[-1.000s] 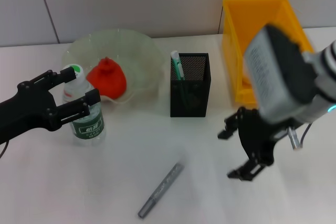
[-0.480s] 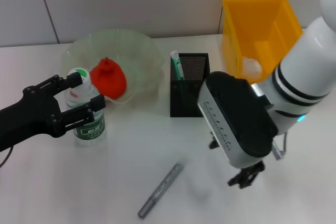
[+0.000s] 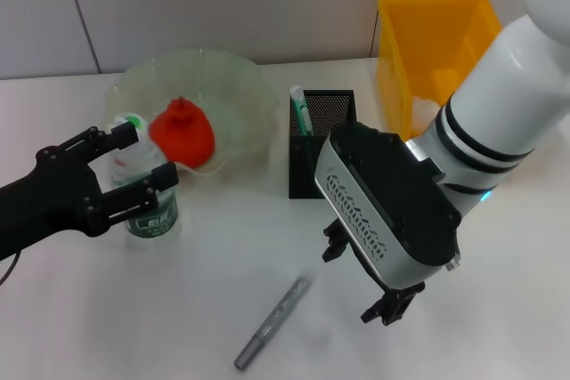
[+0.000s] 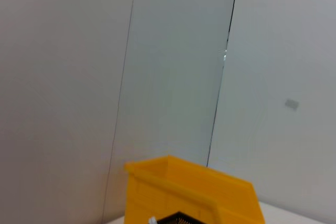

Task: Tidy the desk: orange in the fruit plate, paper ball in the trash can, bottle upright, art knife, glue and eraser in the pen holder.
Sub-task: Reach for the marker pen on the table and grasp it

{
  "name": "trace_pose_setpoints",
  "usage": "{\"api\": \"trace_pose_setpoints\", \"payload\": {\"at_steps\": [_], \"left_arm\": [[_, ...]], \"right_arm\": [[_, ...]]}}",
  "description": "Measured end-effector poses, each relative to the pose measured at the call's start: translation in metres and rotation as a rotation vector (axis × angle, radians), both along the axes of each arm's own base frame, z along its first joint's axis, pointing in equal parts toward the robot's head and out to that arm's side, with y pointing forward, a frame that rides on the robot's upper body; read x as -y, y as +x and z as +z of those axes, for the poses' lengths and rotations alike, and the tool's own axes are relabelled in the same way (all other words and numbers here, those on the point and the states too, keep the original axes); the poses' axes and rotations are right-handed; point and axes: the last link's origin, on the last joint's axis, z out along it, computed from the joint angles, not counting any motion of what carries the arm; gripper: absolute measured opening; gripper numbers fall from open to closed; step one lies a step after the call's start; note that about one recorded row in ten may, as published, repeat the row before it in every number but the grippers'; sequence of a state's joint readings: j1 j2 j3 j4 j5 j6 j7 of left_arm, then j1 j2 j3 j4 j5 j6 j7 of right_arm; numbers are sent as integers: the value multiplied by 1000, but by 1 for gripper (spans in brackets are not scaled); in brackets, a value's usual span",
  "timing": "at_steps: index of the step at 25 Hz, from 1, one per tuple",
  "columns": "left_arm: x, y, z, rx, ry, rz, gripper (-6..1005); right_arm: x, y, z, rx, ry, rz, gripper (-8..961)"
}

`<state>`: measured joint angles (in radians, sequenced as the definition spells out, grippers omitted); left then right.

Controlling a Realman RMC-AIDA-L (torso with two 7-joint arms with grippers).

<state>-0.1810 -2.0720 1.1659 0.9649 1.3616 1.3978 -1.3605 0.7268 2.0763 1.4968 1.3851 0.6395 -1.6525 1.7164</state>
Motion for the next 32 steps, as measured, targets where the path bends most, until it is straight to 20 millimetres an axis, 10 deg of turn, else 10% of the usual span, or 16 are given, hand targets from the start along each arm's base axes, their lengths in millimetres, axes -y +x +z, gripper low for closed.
{"api": "trace_pose_setpoints", "payload": {"at_steps": [32], "left_arm": [[1,1,-6,24,14,-43,843]], "right_arm": [[-10,-9,-20,-90,-100,63,774]]}}
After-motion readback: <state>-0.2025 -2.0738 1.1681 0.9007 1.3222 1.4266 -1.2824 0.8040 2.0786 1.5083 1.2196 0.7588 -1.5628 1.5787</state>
